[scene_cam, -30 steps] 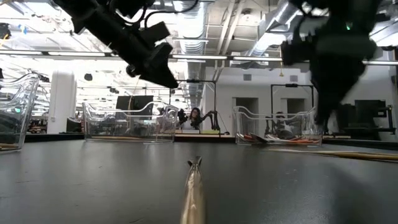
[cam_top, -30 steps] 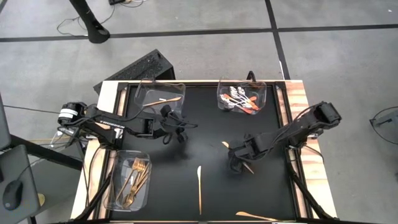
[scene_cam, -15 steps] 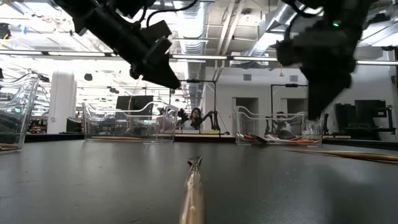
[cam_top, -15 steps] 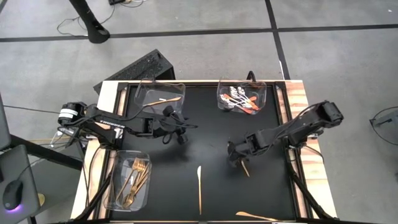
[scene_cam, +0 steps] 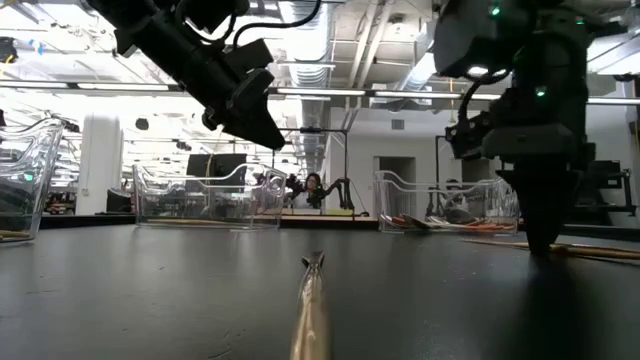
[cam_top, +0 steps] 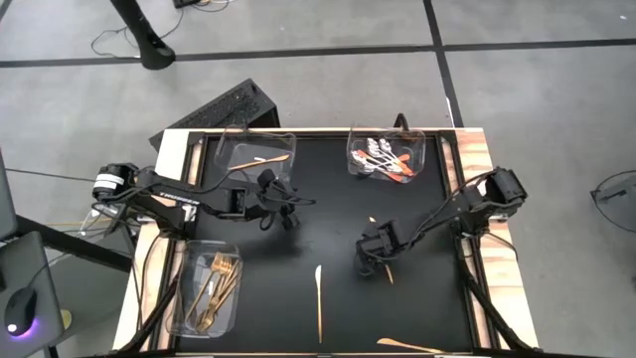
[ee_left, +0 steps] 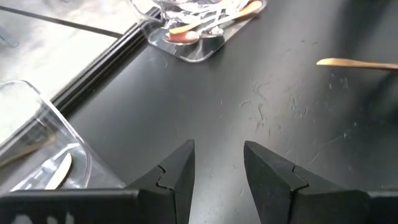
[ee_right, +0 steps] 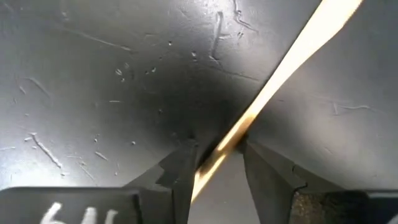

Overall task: Sort silverware by color (type)
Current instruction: Put the gold table knife into the top left transparent bin

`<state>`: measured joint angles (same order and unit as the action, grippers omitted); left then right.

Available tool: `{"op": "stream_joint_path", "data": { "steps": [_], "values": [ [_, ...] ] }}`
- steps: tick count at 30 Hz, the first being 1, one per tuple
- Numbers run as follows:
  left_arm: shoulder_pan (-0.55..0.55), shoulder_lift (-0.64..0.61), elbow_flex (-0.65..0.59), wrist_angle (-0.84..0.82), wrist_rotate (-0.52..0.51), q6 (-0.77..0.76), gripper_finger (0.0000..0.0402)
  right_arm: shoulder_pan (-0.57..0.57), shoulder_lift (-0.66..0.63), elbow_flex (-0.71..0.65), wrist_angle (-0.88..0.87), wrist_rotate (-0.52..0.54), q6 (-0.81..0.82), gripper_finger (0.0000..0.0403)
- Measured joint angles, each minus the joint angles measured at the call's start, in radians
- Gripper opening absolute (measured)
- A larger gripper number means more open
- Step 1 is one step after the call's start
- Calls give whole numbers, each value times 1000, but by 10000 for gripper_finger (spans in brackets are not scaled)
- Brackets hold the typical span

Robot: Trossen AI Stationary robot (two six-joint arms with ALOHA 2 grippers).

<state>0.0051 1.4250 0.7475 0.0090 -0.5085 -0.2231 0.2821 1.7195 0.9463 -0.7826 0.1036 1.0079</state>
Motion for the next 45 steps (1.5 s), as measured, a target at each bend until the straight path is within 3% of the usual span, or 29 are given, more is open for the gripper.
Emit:
{"op": "stream_joint_path", "data": {
  "steps": [4, 10, 19, 27, 32, 45],
  "values": [
    [0, 0, 0, -16, 1, -9, 123, -32, 33, 4, -44, -59, -69, 127],
    [0, 0, 0, -21, -15, -9, 123, -43, 55, 8, -45, -91, -191, 23],
    [0, 0, 0, -22, -15, -6, 123, -42, -59, -12, -47, -58, -227, 5],
    [0, 0, 0, -21, -12, -7, 123, -40, -195, -10, -59, 28, -231, 2],
    [0, 0, 0, -18, -12, -8, 123, -49, -220, -9, -44, 142, -223, 17],
    [-3, 0, 0, -19, -12, -8, 123, -81, -32, -7, -28, 107, -193, 107]
  ]
}}
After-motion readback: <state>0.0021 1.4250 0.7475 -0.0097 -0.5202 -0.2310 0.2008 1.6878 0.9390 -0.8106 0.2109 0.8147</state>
